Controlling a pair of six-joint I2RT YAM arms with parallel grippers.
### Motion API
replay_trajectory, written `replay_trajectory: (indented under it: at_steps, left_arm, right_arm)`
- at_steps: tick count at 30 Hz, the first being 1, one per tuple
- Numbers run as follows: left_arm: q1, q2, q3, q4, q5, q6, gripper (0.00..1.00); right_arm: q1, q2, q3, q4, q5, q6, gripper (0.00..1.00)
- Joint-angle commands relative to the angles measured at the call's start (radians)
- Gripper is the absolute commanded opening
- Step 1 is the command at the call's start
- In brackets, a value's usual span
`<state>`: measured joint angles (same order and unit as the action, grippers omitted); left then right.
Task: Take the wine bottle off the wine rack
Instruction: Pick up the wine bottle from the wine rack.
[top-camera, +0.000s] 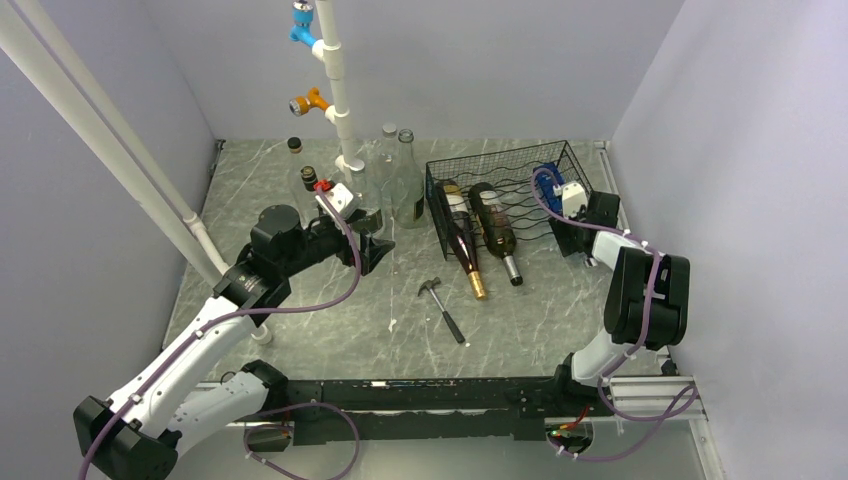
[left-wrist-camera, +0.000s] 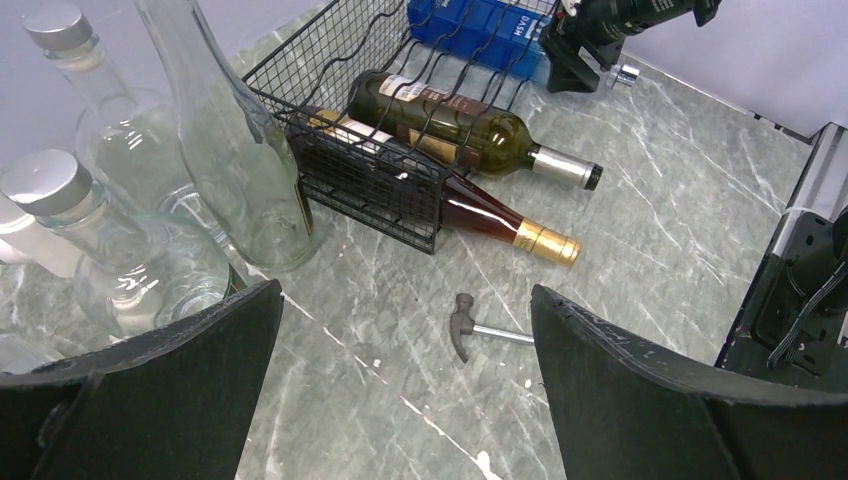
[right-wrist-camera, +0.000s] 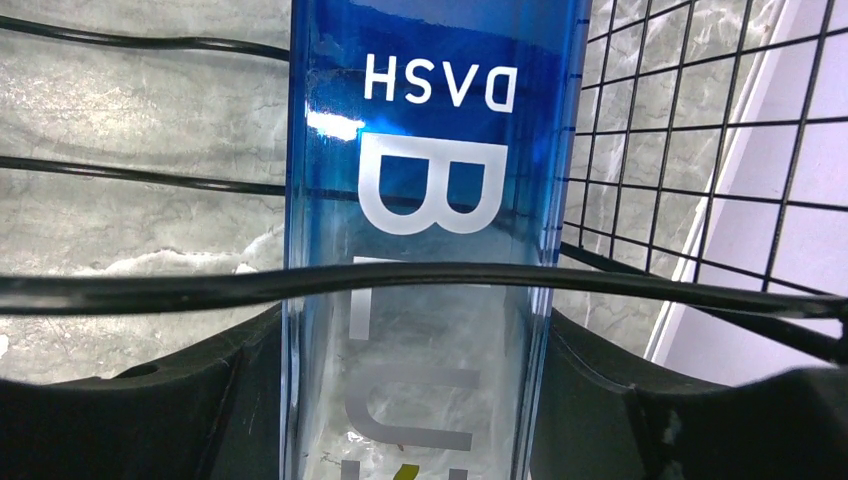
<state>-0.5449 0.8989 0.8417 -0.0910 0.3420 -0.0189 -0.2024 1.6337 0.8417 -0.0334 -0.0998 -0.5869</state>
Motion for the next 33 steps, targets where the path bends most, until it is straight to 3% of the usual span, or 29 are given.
replay_trajectory:
  at_steps: [1, 9, 14, 25, 33]
  left_arm:
    - [-0.004, -0.021, 0.005, 0.013, -0.006, 0.007, 0.99]
    - [-0.004, -0.025, 0.004, 0.013, -0.011, 0.007, 1.00]
    - [-0.003, -0.025, 0.003, 0.014, -0.012, 0.007, 1.00]
    - [-0.004, -0.026, 0.003, 0.013, -0.010, 0.007, 1.00]
    - [-0.004, -0.035, 0.002, 0.013, -0.014, 0.007, 0.99]
  right_arm:
    - [0.004, -0.052, -0.016, -0.023, -0.023, -0.016, 0.40]
    - [0.003, -0.133, -0.037, -0.060, -0.035, 0.019, 0.18]
    - [0.003, -0.188, -0.061, -0.086, -0.038, 0.031, 0.09]
    - [-0.019, -0.342, -0.107, -0.181, -0.057, 0.019, 0.01]
    - [-0.055, -0.433, -0.104, -0.296, -0.081, -0.035, 0.00]
